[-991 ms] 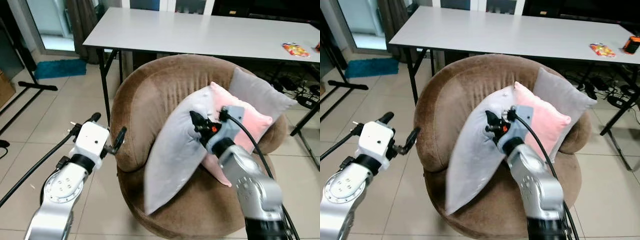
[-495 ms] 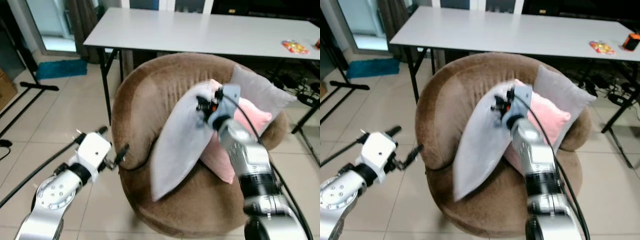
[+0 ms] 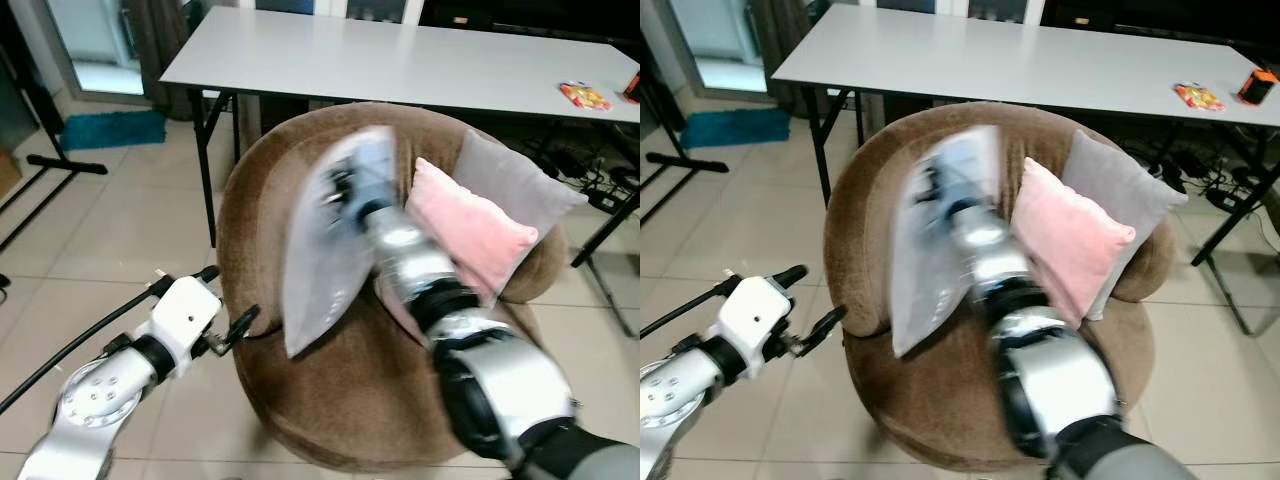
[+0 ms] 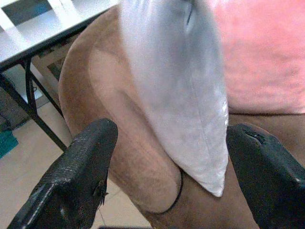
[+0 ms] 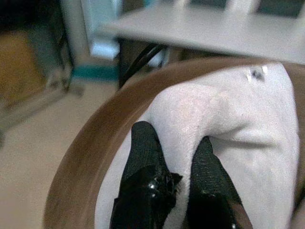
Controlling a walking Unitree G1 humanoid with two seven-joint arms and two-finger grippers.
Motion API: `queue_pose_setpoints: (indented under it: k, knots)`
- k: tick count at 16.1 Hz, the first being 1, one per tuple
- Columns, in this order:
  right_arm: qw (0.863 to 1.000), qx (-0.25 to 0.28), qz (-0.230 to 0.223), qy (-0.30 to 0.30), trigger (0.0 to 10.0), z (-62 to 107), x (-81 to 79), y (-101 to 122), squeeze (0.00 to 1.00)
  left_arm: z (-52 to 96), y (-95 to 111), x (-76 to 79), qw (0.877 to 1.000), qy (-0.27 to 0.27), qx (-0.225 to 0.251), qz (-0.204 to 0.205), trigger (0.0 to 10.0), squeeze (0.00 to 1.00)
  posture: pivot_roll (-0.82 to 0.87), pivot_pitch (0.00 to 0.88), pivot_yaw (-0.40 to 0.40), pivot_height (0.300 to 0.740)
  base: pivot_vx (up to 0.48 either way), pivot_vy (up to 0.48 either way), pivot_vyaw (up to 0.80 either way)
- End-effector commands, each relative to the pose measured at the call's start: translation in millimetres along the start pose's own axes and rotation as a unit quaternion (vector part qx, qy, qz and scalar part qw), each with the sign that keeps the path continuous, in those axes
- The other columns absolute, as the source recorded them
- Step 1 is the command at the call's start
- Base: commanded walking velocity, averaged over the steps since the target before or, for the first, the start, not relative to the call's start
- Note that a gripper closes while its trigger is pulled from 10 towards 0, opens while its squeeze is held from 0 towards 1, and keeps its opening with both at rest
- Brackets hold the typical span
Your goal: Move the pillow to the sofa from floor
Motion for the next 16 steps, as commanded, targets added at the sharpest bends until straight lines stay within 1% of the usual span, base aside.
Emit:
queue_pose_setpoints:
  k: [1, 3, 4, 5, 6, 7, 8, 10, 12, 13, 15, 16]
  knots:
    - [0.999, 0.001, 0.035, 0.038, 10.0, -2.6, -24.4, 3.6, 0.0, 2.8, 3.0, 0.4, 1.0, 0.004, 0.001, -0.008, 10.0, 0.0, 0.13, 0.0, -0.109, 0.74, 0.0, 0.0, 0.0]
    - [0.991, -0.028, 0.08, 0.103, 10.0, 1.1, -71.6, -11.9, 0.0, 6.8, 2.7, -2.0, 1.0, 0.021, -0.001, -0.009, 10.0, 0.0, 0.17, 0.0, -0.141, 0.74, 0.0, 0.0, 0.0]
    - [0.988, -0.039, 0.092, 0.118, 10.0, 3.6, -83.5, -18.3, 0.0, 8.5, 2.2, -2.9, 1.0, 0.027, -0.002, -0.008, 10.0, 0.0, 0.18, 0.0, -0.151, 0.74, 0.0, 0.0, 0.0]
    - [0.987, -0.041, 0.088, 0.13, 10.0, 5.5, -90.7, -21.3, 0.0, 9.5, 1.1, -2.9, 0.999, 0.032, -0.003, -0.007, 10.0, 0.0, 0.18, 0.0, -0.157, 0.74, 0.0, 0.0, 0.0]
    - [0.987, -0.046, 0.074, 0.132, 10.0, 6.3, -93.8, -23.5, 1.0, 10.2, 0.4, -2.7, 0.999, 0.035, -0.003, -0.007, 10.0, 0.0, 0.18, 0.0, -0.157, 0.74, 0.0, 0.0, 0.0]
    - [0.989, -0.042, 0.054, 0.134, 10.0, 5.7, -93.9, -20.5, 1.0, 9.8, 0.6, -2.9, 0.999, 0.037, -0.002, -0.006, 10.0, 0.0, 0.18, 0.0, -0.166, 0.74, 0.0, 0.0, 0.0]
    - [0.989, -0.035, 0.049, 0.133, 10.0, 4.7, -92.4, -17.1, 1.0, 8.9, 0.6, -2.7, 0.999, 0.038, -0.001, -0.006, 10.0, 0.0, 0.18, 0.0, -0.166, 0.74, 0.0, 0.0, 0.0]
    - [0.993, -0.011, 0.024, 0.111, 10.0, 0.2, -78.2, -3.9, 1.0, 5.7, 1.0, -2.5, 0.999, 0.038, 0.001, -0.009, 10.0, 0.0, 0.18, 0.0, -0.166, 0.74, 0.0, 0.0, 0.0]
    - [0.997, 0.02, -0.009, 0.079, 10.0, -4.5, -57.3, 14.0, 1.0, 1.3, 4.2, -4.6, 0.999, 0.038, 0.006, -0.014, 10.0, 0.0, 0.15, 0.0, -0.145, 0.74, 0.0, 0.0, 0.0]
    - [0.997, 0.028, -0.015, 0.071, 10.0, -5.4, -51.6, 18.0, 1.0, 0.6, 4.7, -4.8, 0.999, 0.038, 0.007, -0.014, 10.0, 0.0, 0.15, 0.0, -0.143, 0.74, 0.0, 0.0, 0.0]
    - [0.996, 0.059, -0.047, 0.041, 10.0, -7.3, -22.8, 33.4, 1.0, -1.9, 5.4, -5.2, 0.999, 0.037, 0.009, -0.018, 10.0, 0.0, 0.14, 0.0, -0.137, 0.74, 0.0, 0.0, 0.0]
    - [0.994, 0.076, -0.067, 0.036, 10.0, -6.8, -9.3, 39.5, 0.0, -2.8, 5.4, -5.3, 0.999, 0.037, 0.01, -0.019, 10.0, 0.0, 0.13, 0.0, -0.134, 0.74, 0.0, 0.0, 0.0]
Point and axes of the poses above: a point about 5 cm out from each wrist's last joint towards the gripper, its own z axis pointing back from the gripper into the wrist, its own y axis along the axis of the wrist's last joint, x = y × z, the point moved 3 cm from there along -z, pointing out of the wrist towards the gripper, and after that the axes turned 11 degrees about z, right-handed, at the moved point
